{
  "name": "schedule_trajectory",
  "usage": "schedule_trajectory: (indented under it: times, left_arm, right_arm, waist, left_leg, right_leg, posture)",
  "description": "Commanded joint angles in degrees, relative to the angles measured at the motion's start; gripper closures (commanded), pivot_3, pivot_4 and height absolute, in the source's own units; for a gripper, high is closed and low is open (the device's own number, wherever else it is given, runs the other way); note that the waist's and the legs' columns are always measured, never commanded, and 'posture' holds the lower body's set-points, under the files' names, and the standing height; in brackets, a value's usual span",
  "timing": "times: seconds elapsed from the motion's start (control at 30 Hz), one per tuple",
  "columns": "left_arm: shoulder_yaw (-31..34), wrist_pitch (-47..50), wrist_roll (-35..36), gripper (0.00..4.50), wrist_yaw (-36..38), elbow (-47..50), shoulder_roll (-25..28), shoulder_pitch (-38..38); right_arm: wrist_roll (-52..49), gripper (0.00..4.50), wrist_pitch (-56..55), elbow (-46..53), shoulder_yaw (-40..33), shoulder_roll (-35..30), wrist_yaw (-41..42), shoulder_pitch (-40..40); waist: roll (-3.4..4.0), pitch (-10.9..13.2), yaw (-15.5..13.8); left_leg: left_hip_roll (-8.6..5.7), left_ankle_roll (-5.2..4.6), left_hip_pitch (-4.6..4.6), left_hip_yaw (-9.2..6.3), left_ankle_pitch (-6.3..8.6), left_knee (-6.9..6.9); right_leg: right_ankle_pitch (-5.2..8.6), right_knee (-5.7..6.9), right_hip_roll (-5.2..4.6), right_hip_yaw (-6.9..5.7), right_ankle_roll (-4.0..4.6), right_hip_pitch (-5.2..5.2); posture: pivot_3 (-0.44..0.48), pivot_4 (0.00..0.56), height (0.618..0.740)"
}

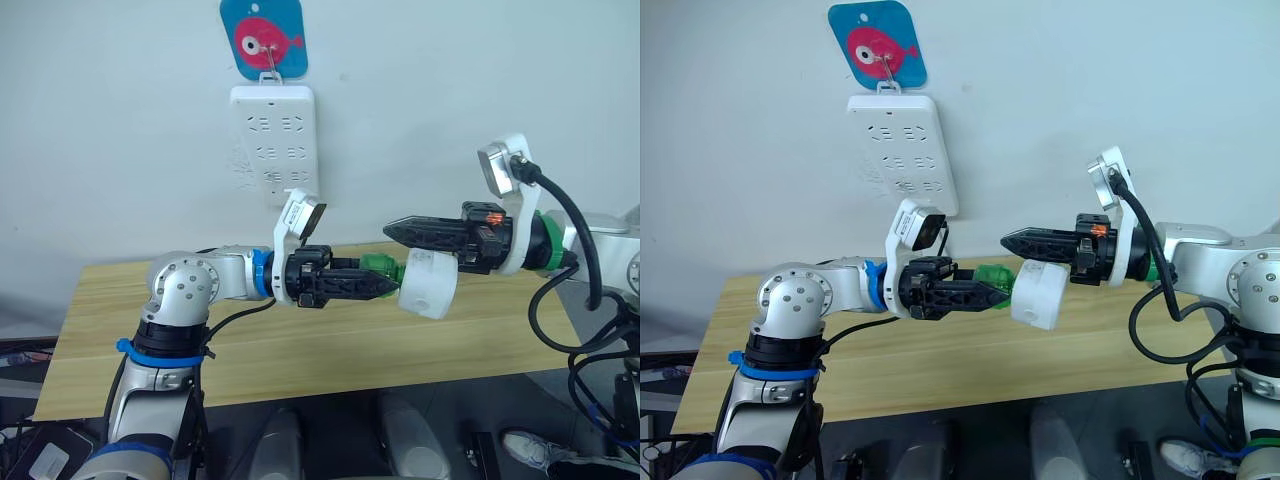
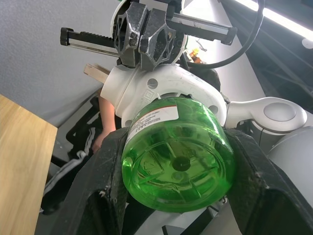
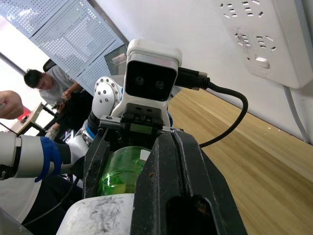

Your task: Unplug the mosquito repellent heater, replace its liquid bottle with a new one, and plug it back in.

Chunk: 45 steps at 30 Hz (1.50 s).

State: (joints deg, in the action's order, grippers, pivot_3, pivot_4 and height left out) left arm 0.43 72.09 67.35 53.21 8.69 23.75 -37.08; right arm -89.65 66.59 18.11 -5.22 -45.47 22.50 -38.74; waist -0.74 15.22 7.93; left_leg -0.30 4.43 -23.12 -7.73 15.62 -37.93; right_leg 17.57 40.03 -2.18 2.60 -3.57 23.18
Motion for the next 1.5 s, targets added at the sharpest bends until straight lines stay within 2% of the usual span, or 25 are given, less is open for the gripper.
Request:
schedule_trajectory:
  times: [0.03, 0.17, 0.27, 0.37, 0.43, 0.7, 0.87, 0.97, 1.17, 1.33, 1.5]
  left_arm:
    - [1.9, -2.7, -0.1, 2.2, 0.3, 0.9, 0.3, -0.5]
    - [0.3, -5.7, -4.0, 2.2, 1.4, 1.5, 1.6, 0.6]
    - [-1.2, -9.3, -8.1, 2.2, 3.1, 1.5, 2.9, 1.5]
    - [-2.9, -13.9, -12.6, 2.2, 4.9, 1.3, 4.0, 2.4]
    - [-2.6, -15.0, -13.0, 2.2, 5.2, 1.1, 3.8, 2.8]
    - [-2.0, -18.6, -15.6, 2.2, 5.9, -1.9, 3.1, 3.1]
    - [-2.5, -21.1, -17.9, 2.2, 6.0, -2.7, 2.4, 2.4]
    - [-3.2, -24.0, -20.0, 2.2, 6.4, -3.1, 1.7, 1.9]
    - [-3.5, -24.8, -19.8, 2.2, 8.6, -2.9, 0.6, 0.4]
    - [-4.7, -25.4, -21.1, 2.2, 11.6, -2.2, 1.8, 0.0]
    - [-5.1, -27.1, -22.7, 2.2, 12.6, -2.8, 2.2, 0.0]
  right_arm:
    - [-2.1, 4.5, -0.2, 1.4, -0.3, 0.6, 0.3, -1.1]
    - [-0.7, 4.5, -1.1, -0.4, -2.0, 0.2, 0.1, -4.1]
    - [-3.5, 4.5, -1.1, -3.0, -4.9, -1.6, -0.5, -6.1]
    - [-7.0, 3.61, -1.2, -3.7, -7.7, -4.1, -2.6, -5.1]
    - [-9.4, 2.91, -1.5, -2.7, -9.1, -5.5, -4.4, -2.6]
    - [-13.6, 0.04, -3.6, 1.3, -16.2, -10.7, -10.1, 13.8]
    - [-16.0, 0.0, -5.3, 2.2, -18.5, -11.9, -12.1, 20.3]
    - [-21.4, 0.0, -6.2, 3.2, -19.0, -12.1, -14.4, 25.9]
    - [-23.3, 0.0, -9.2, 6.2, -13.5, -4.3, -15.6, 33.5]
    - [-23.3, 0.0, -8.3, 3.7, -10.5, 1.7, -15.8, 32.2]
    - [-23.3, 0.0, -7.6, 1.1, -11.5, 7.5, -17.3, 28.1]
  waist:
    - [0.0, 0.0, 0.0]
    - [0.01, 0.0, 0.0]
    - [0.01, 0.0, 0.0]
    - [0.01, 0.0, -0.2]
    - [0.01, 0.0, -0.2]
    - [0.02, 0.0, 0.0]
    - [0.03, 0.0, 0.0]
    - [0.02, 0.0, 0.0]
    - [0.04, -0.1, 0.0]
    - [0.12, -0.1, 0.0]
    - [0.14, -0.1, 0.0]
  left_leg:
    - [0.0, 0.0, 0.0, 0.0, 0.0, 0.0]
    - [0.0, 0.0, 0.0, 0.01, 0.0, 0.0]
    - [0.01, 0.0, 0.01, 0.0, 0.0, 0.01]
    - [-0.02, 0.0, -0.04, 0.0, 0.0, 0.01]
    - [-0.03, 0.0, -0.07, 0.02, 0.0, 0.01]
    - [0.01, -0.15, -0.12, 0.06, 0.08, -0.03]
    - [0.0, -0.17, -0.12, 0.1, 0.09, -0.04]
    - [0.02, -0.17, -0.11, 0.06, 0.09, -0.02]
    - [0.02, -0.17, -0.13, 0.08, 0.09, -0.06]
    - [0.03, -0.1, -0.08, 0.07, 0.05, -0.06]
    - [0.03, -0.05, -0.06, 0.07, 0.03, -0.05]
  right_leg:
    - [0.0, 0.0, 0.0, 0.0, 0.0, 0.0]
    - [0.0, 0.0, 0.0, 0.01, 0.0, 0.01]
    - [0.0, 0.0, 0.0, 0.0, 0.0, 0.01]
    - [0.0, -0.04, -0.03, 0.0, 0.0, 0.01]
    - [0.0, -0.06, -0.04, 0.0, 0.0, 0.01]
    - [0.0, -0.01, -0.02, -0.04, 0.0, 0.02]
    - [0.0, 0.0, -0.02, 0.0, 0.0, 0.03]
    - [0.0, 0.0, -0.01, -0.04, 0.0, 0.03]
    - [0.0, 0.0, 0.0, -0.03, 0.0, 0.01]
    - [0.0, 0.05, 0.03, -0.01, 0.0, 0.01]
    - [0.0, 0.05, 0.04, -0.01, 0.0, 0.01]
  posture:
    - [-0.18, 0.209, 0.74]
    - [-0.181, 0.208, 0.74]
    - [-0.18, 0.208, 0.74]
    - [-0.184, 0.208, 0.74]
    - [-0.192, 0.207, 0.74]
    - [-0.201, 0.202, 0.74]
    - [-0.2, 0.2, 0.74]
    - [-0.204, 0.199, 0.74]
    - [-0.208, 0.196, 0.74]
    - [-0.188, 0.199, 0.74]
    - [-0.172, 0.197, 0.74]
